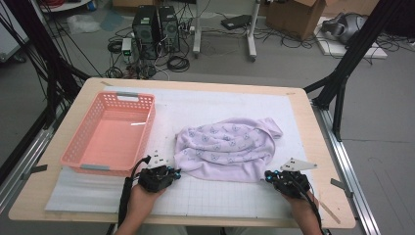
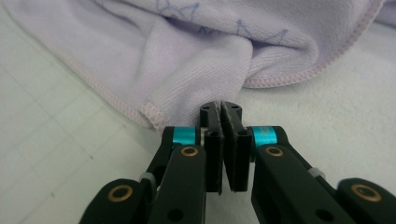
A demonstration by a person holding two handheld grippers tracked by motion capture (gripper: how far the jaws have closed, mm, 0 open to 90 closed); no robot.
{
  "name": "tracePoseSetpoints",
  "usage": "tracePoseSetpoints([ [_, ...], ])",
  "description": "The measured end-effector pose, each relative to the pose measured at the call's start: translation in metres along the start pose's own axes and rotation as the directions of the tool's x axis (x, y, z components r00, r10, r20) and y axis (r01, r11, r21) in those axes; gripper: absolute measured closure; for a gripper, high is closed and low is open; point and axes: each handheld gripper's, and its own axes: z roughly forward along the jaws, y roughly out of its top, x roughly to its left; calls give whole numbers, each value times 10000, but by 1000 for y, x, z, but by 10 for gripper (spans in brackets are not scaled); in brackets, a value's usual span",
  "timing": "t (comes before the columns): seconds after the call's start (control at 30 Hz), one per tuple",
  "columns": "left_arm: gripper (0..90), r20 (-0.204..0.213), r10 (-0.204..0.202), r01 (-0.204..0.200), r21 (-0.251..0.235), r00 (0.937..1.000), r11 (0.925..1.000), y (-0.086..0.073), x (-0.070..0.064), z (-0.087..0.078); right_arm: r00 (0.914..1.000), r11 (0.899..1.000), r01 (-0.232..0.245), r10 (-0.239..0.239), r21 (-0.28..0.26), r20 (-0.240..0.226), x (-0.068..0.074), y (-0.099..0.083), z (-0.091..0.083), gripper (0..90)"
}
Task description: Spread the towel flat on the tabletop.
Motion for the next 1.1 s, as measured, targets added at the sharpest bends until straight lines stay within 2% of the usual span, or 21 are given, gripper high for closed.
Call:
tracePoseSetpoints([
  [0.1,849,313,-99,100,-22,9995,9999,-6,-1,-10,10000,10000,-75,75,-5,-52,0,-4,-7,883],
  [0.3,847,877,-427,458,-341,9952,9984,-16,-1,-35,9994,9991,-321,325,-285,113,-3,-18,-35,884],
  [0.37,847,1188,-452,503,-407,9919,9979,-19,-3,-43,9990,9985,-412,418,-359,163,-4,-24,-45,884],
  [0.47,844,1804,-330,406,-386,9830,9984,-24,-9,-52,9989,9983,-439,446,-381,164,-1,-30,-61,884],
  [0.53,824,2051,-248,334,-385,9784,9987,-25,-12,-54,9993,9997,-221,225,-141,287,1,-32,-66,884],
  [0.57,757,2060,-297,410,-505,9781,9979,-25,-12,-54,9994,9998,-193,192,42,280,2,-33,-67,881],
  [0.6,651,1962,-398,531,-632,9798,9966,-24,-11,-53,9995,9996,-201,195,199,253,2,-33,-67,868],
  [0.67,482,1706,-729,900,-946,9826,9914,-20,-7,-53,9990,9997,-248,246,57,384,3,-32,-67,777],
  [0.7,453,1631,-848,1035,-1098,9830,9886,-19,-5,-52,9986,9993,-367,369,-61,368,3,-31,-66,712],
  [0.8,426,1393,-968,1151,-1295,9855,9849,-13,0,-48,9971,9970,-550,577,-543,497,3,-24,-63,604],
  [0.87,425,1235,-971,1115,-1157,9876,9870,-8,3,-39,9964,9972,-367,415,-648,741,2,-19,-56,565],
  [1.0,419,907,-912,956,-456,9917,9944,2,7,-12,9959,9980,-414,451,-477,781,-3,-11,-34,515],
  [1.1,420,613,-495,494,28,9969,9988,9,4,7,9969,9988,-381,400,-295,672,-4,-6,-18,503],
])
